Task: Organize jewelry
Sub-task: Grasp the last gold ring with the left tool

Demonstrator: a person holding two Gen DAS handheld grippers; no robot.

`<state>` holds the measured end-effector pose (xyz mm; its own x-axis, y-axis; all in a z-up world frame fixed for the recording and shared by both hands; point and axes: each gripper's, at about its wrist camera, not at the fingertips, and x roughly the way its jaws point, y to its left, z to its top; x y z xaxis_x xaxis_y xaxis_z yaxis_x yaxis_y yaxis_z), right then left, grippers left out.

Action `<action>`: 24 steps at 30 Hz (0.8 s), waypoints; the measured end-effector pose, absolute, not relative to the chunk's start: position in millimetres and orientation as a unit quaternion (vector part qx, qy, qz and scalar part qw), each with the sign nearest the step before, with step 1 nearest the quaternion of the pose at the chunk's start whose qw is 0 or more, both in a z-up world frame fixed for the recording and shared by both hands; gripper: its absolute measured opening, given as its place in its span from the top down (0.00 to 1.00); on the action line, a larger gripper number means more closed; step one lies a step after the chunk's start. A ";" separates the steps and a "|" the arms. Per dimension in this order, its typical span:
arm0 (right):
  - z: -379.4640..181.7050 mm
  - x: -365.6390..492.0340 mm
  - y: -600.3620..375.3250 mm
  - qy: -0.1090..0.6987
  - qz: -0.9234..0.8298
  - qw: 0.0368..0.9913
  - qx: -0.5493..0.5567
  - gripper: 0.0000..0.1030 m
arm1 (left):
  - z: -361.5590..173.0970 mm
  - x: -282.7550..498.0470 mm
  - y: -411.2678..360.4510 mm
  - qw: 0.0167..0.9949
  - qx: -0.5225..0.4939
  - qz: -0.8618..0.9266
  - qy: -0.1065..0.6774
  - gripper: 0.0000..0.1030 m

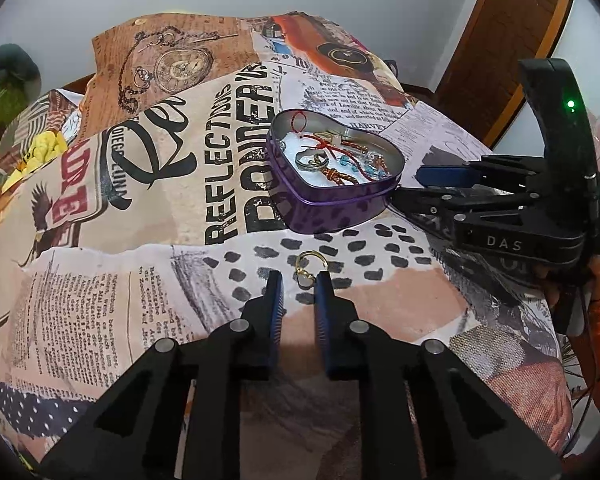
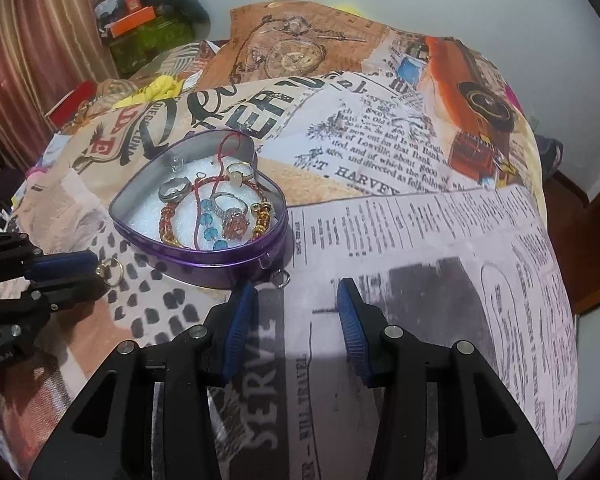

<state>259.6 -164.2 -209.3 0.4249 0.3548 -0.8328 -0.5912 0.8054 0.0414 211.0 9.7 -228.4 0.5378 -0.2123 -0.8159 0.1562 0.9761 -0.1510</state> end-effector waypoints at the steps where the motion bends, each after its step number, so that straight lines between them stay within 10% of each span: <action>1: -209.6 260.5 -163.3 0.453 0.285 0.834 -0.133 0.62 | -228.5 211.8 9.4 0.877 -0.029 -0.106 0.469 0.85; 12: -212.3 261.1 -150.4 0.446 0.311 0.826 -0.150 0.89 | -228.8 215.5 7.1 0.875 -0.028 -0.116 0.469 0.82; 24: -203.3 249.6 -160.6 0.448 0.303 0.832 -0.120 0.91 | -228.7 222.7 1.8 0.875 -0.023 -0.116 0.469 0.75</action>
